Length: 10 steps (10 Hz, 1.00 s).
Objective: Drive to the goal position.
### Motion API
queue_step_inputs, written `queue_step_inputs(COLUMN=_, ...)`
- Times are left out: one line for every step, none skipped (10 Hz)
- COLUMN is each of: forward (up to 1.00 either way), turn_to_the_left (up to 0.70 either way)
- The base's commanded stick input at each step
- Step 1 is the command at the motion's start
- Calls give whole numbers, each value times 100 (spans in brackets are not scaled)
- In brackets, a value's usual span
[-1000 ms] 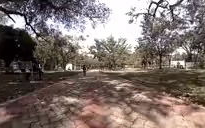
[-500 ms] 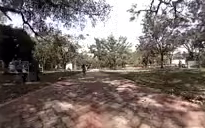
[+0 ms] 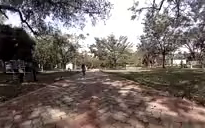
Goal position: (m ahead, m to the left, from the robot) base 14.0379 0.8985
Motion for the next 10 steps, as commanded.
queue_step_inputs(forward=70, turn_to_the_left=0)
queue_step_inputs(forward=70, turn_to_the_left=0)
queue_step_inputs(forward=70, turn_to_the_left=0)
queue_step_inputs(forward=70, turn_to_the_left=0)
queue_step_inputs(forward=70, turn_to_the_left=0)
queue_step_inputs(forward=70, turn_to_the_left=0)
queue_step_inputs(forward=70, turn_to_the_left=0)
queue_step_inputs(forward=70, turn_to_the_left=0)
queue_step_inputs(forward=70, turn_to_the_left=0)
queue_step_inputs(forward=70, turn_to_the_left=0)
